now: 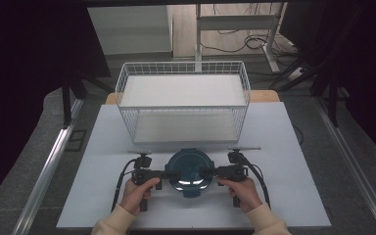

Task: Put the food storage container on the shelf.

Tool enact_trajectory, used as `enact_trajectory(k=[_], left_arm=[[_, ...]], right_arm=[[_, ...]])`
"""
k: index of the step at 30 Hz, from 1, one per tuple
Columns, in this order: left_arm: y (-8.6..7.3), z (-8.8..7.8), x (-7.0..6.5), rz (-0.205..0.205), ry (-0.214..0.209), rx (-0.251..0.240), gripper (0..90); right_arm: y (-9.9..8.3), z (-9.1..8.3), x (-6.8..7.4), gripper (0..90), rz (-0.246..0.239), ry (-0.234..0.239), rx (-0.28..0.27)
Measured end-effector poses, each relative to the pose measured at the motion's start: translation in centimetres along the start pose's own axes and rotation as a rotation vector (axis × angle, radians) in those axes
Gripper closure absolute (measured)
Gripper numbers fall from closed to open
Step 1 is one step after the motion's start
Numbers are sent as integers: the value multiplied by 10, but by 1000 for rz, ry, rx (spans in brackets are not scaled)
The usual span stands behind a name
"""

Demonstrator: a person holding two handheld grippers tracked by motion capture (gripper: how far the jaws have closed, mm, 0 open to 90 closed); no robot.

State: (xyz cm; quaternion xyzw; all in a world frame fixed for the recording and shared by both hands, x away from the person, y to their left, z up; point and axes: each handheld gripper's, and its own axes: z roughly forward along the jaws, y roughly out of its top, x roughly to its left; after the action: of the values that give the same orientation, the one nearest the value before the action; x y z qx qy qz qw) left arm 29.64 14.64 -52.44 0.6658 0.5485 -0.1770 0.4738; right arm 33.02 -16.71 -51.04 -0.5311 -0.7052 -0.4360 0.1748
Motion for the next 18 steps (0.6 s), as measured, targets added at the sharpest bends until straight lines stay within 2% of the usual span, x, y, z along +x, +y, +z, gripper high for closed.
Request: enact_trajectory(k=[5,7,11,18], left_arm=[[-3,-5,-7,23,19,-5,318],[-4,-7,-9,35,23,-9,333],[-4,-10,-8,29,7,-11,362],[-4,-17,-9,47,4,-31,408]], right_arm=[[-3,-4,5,346,-30,-9,-21],[-5,-7,6,366,-21,-5,-32],[-7,-10,7,387,-21,5,-47],[-9,-13,11,409,-56,10,-70]])
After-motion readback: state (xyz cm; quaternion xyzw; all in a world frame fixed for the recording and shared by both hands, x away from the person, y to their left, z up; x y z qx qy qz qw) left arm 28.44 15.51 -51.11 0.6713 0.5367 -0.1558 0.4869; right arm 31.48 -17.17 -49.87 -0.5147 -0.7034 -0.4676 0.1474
